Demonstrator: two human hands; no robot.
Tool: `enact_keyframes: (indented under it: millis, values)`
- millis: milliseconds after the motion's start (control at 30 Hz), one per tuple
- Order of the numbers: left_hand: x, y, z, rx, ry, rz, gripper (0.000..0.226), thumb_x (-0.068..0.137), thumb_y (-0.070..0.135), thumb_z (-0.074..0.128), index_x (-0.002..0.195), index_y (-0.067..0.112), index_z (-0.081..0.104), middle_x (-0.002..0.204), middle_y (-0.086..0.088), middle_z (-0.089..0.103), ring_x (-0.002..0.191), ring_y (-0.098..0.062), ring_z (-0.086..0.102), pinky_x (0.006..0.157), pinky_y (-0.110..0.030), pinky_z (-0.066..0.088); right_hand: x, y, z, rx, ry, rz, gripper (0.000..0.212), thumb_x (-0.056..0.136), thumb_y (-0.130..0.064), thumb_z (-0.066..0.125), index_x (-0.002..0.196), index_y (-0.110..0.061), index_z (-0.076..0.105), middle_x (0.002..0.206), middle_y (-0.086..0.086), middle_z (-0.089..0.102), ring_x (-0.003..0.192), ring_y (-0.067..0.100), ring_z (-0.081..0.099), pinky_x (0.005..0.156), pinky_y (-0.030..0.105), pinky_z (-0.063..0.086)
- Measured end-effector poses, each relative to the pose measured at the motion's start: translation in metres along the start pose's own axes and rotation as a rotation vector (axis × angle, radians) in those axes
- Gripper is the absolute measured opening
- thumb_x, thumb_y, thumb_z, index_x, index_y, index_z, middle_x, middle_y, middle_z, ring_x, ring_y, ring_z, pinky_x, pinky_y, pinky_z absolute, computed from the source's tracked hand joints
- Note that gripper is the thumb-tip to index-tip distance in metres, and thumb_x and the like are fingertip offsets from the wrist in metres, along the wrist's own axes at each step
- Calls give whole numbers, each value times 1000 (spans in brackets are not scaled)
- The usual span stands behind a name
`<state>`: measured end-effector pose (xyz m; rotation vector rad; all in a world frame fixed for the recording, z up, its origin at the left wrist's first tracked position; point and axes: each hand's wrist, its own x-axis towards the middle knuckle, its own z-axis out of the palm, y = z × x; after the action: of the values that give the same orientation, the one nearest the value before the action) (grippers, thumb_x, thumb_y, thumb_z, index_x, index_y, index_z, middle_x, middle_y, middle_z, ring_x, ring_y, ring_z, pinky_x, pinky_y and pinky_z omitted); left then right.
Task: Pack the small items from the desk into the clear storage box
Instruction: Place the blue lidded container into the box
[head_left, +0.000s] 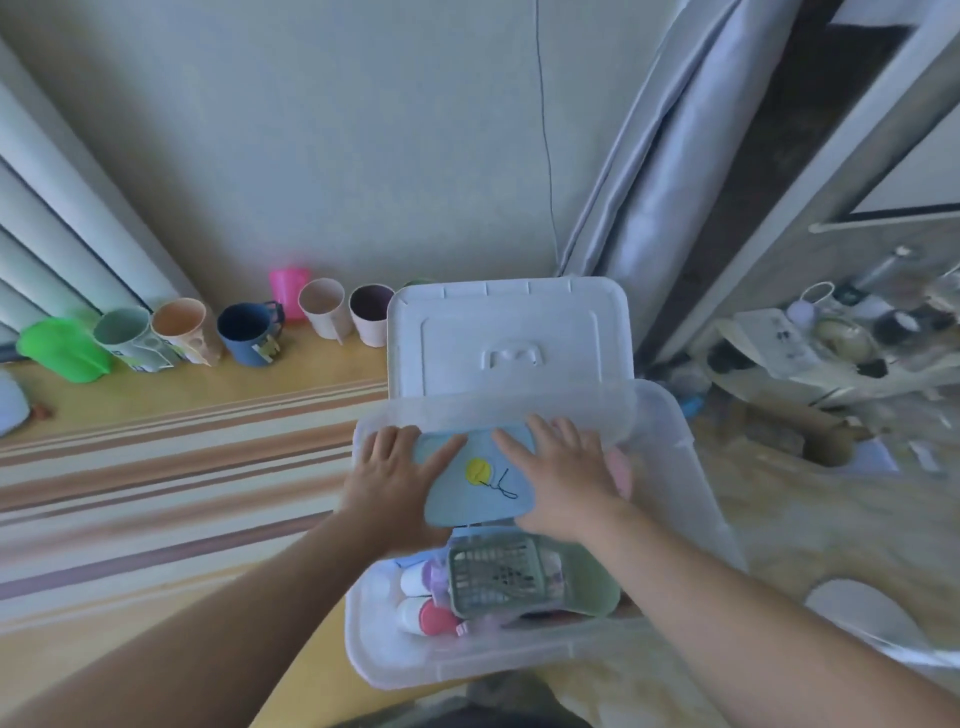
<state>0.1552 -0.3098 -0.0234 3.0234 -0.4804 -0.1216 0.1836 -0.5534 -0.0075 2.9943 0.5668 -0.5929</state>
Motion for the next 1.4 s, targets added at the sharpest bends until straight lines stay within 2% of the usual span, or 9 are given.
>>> enact_keyframes:
  millis: [167,367,467,567,700,867,1000,1167,1400]
  values:
    - [0,5,4,73,-78,-96,103,55,73,59,149,38,39,131,-16,48,111,-38,46,102,-50,41,13,-4,14,33,-17,-33,101,79,-50,77,154,-46,9,167,11,6,146,43,18,115,68,22]
    - [-5,16,9,129,-168,-213,106,69,59,59,159,44,4,165,-17,1,148,-41,11,125,-51,12,22,-4,12,32,-39,-68,102,79,-57,74,155,-45,6,167,13,5,144,42,19,115,67,20]
    - [-9,23,12,193,-201,-262,107,80,45,55,154,43,-22,166,-14,-19,151,-42,-11,123,-56,-6,24,7,13,51,-93,-103,104,79,-62,70,156,-47,2,170,11,0,149,43,14,117,67,18]
    - [-12,29,12,209,-243,-260,106,81,60,48,154,40,-26,165,-11,-27,151,-42,-19,120,-61,-12,20,19,4,88,-119,-167,100,80,-66,66,157,-47,5,171,6,-1,151,41,12,118,62,22]
    - [-4,24,-10,46,-155,-246,87,80,81,37,157,40,29,166,-6,25,151,-40,17,122,-59,10,6,43,-28,380,24,-299,77,93,-45,70,161,-31,35,171,-1,22,153,26,22,123,42,27]
    - [44,-17,-55,-130,26,-356,61,91,69,33,143,42,47,153,2,42,141,-31,31,113,-55,33,29,123,-69,542,476,-72,40,92,-22,74,132,-19,69,137,0,65,131,24,55,110,34,40]
    - [118,-64,-49,-260,-92,-467,62,89,59,51,146,34,46,153,-7,43,137,-33,40,114,-51,32,81,185,-88,385,257,217,51,95,-29,69,145,-20,59,146,10,53,133,37,49,110,47,40]
    - [203,-85,-29,-849,-191,-766,71,92,26,66,154,19,34,158,-13,31,131,-32,44,94,-37,39,134,223,-76,282,15,398,55,97,-41,61,148,-25,46,143,11,47,122,35,55,90,46,51]
    - [227,-96,20,-860,-234,-781,89,70,24,72,145,30,24,125,-4,50,110,-27,55,85,-42,55,184,234,-38,559,-21,545,101,83,-41,69,163,-27,8,156,13,42,132,37,52,99,50,53]
